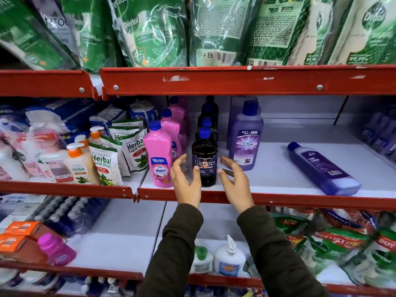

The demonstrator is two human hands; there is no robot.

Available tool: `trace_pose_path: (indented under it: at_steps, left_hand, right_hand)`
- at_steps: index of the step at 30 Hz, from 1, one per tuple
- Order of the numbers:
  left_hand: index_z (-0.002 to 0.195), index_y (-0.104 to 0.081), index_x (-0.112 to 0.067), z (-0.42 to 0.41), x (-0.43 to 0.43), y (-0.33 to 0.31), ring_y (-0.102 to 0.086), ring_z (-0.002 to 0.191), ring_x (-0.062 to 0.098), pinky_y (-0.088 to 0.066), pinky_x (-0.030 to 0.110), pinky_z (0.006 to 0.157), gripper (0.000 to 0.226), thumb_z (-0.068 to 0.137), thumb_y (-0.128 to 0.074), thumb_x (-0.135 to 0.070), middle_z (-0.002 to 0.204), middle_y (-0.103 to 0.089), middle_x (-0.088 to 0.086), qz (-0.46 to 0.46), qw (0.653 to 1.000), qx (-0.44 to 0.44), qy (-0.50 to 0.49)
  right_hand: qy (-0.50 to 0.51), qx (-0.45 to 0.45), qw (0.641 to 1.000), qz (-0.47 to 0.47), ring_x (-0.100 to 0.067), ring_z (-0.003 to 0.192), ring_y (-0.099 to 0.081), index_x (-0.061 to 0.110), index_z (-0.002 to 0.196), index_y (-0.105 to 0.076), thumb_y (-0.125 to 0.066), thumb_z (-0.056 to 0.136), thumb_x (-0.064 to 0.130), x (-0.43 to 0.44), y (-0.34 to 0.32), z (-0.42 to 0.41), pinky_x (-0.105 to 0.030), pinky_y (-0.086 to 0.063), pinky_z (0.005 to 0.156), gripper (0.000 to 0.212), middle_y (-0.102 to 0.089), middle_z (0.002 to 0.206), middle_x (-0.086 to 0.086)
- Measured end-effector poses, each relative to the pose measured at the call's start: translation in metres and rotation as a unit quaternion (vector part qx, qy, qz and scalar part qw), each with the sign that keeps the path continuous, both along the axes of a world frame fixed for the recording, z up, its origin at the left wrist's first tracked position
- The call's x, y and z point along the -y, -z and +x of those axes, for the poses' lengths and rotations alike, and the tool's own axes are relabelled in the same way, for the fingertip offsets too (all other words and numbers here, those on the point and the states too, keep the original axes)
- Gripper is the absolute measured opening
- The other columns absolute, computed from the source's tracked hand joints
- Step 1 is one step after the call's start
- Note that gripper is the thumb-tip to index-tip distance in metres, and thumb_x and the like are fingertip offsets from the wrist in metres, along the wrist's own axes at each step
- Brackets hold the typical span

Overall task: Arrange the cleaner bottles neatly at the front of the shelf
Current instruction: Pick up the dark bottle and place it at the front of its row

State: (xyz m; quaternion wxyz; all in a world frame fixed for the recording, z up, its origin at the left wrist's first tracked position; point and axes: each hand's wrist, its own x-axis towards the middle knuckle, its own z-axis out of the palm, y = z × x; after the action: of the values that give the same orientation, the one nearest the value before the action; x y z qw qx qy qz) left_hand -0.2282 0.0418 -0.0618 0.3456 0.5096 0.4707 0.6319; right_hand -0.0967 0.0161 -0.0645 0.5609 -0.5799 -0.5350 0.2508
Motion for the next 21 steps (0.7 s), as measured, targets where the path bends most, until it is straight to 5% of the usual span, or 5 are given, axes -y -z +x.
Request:
trace_pose_path:
  at_steps: [3, 7, 13, 18, 21]
  left_hand:
    - [0.119, -0.056, -0.015, 0.015, 0.015, -0.002, -0.051, 0.097, -0.013, -0.041, 0.003, 0.084, 0.040, 0.082, -0.069, -0.007, 0.117, -0.054, -0.001, 0.039, 0.997, -0.009, -0.069]
    - [0.112, -0.059, -0.019, 0.053, 0.028, 0.000, -0.057, 0.093, 0.009, -0.048, 0.022, 0.085, 0.036, 0.080, -0.070, -0.011, 0.108, -0.060, 0.001, 0.050, 0.998, -0.010, -0.049]
    - [0.111, -0.060, -0.024, 0.146, 0.045, -0.002, -0.057, 0.101, 0.016, -0.046, 0.029, 0.090, 0.030, 0.083, -0.067, -0.016, 0.113, -0.061, 0.002, 0.019, 0.994, -0.083, 0.072]
    - [0.132, -0.054, -0.019, 0.233, 0.030, -0.004, -0.054, 0.121, 0.030, -0.042, 0.042, 0.109, 0.047, 0.088, -0.063, -0.033, 0.130, -0.056, 0.009, -0.118, 0.954, -0.194, 0.196]
    - [0.136, -0.050, -0.009, 0.278, 0.018, -0.004, -0.056, 0.124, 0.035, -0.044, 0.041, 0.109, 0.054, 0.091, -0.059, -0.037, 0.138, -0.055, 0.016, -0.211, 0.919, -0.216, 0.252]
  right_hand:
    - [0.012, 0.003, 1.000, 0.009, -0.008, 0.120, -0.057, 0.016, 0.140, -0.054, -0.056, 0.101, 0.015, 0.012, -0.001, 0.018, 0.004, -0.043, 0.085, 0.039, -0.059, 0.140, -0.003]
    - [0.051, 0.019, 0.998, 0.016, -0.016, 0.126, -0.057, 0.019, 0.137, -0.057, -0.056, 0.101, 0.018, 0.032, -0.009, 0.056, -0.030, -0.049, 0.105, 0.037, -0.060, 0.137, -0.002]
    - [0.176, 0.141, 0.974, 0.018, -0.025, 0.125, -0.058, 0.015, 0.133, -0.062, -0.056, 0.097, 0.021, 0.059, -0.020, 0.151, -0.039, -0.046, 0.108, 0.037, -0.063, 0.134, -0.008]
    - [0.280, 0.255, 0.916, -0.135, -0.043, 0.122, -0.059, 0.016, 0.134, -0.064, -0.055, 0.093, 0.027, 0.061, -0.037, 0.239, -0.045, -0.042, 0.106, 0.043, -0.064, 0.134, -0.019]
    - [0.246, 0.238, 0.899, -0.274, -0.042, 0.130, -0.053, 0.017, 0.135, -0.061, -0.053, 0.096, 0.031, 0.053, -0.037, 0.280, -0.044, -0.038, 0.109, 0.042, -0.059, 0.141, -0.019]
